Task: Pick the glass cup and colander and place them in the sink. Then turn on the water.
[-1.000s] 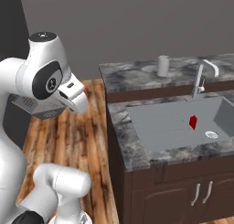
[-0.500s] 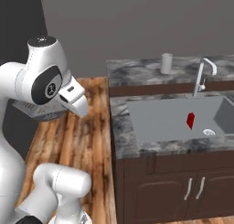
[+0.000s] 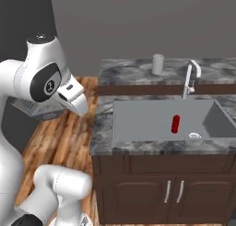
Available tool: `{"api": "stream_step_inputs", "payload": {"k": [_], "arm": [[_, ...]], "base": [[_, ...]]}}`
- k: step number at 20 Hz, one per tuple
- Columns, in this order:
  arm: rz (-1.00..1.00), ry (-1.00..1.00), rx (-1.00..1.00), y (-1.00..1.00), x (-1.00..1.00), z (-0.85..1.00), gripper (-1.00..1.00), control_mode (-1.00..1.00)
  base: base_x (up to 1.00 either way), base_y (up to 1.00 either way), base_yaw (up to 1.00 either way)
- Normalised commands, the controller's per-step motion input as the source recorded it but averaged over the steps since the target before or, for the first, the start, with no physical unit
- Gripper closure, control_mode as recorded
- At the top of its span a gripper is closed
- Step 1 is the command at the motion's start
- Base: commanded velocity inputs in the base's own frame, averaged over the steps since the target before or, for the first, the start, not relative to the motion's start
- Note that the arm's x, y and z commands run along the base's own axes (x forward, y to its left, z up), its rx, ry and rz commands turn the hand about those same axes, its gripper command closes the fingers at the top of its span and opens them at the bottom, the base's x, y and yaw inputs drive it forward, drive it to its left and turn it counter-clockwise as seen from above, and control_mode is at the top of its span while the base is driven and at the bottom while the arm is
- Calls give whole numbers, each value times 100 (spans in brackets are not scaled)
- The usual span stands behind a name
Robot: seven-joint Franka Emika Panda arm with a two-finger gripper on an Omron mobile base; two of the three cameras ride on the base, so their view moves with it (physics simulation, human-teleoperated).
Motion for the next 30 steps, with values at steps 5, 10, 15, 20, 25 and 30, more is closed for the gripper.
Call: {"api": "stream_step_inputs", "payload": {"k": [5,10,15,20,25,30], "arm": [[0,0,0,0,0,0,100,100],[0,0,0,0,0,0,100,100],[0,0,0,0,0,0,100,100],[0,0,0,0,0,0,100,100],[0,0,0,0,0,0,100,100],[0,0,0,0,0,0,100,100]], "base": [[0,-100,0],[15,-100,0],[21,-100,0],[25,-100,1],[46,-47,25],[46,-6,43]]}}
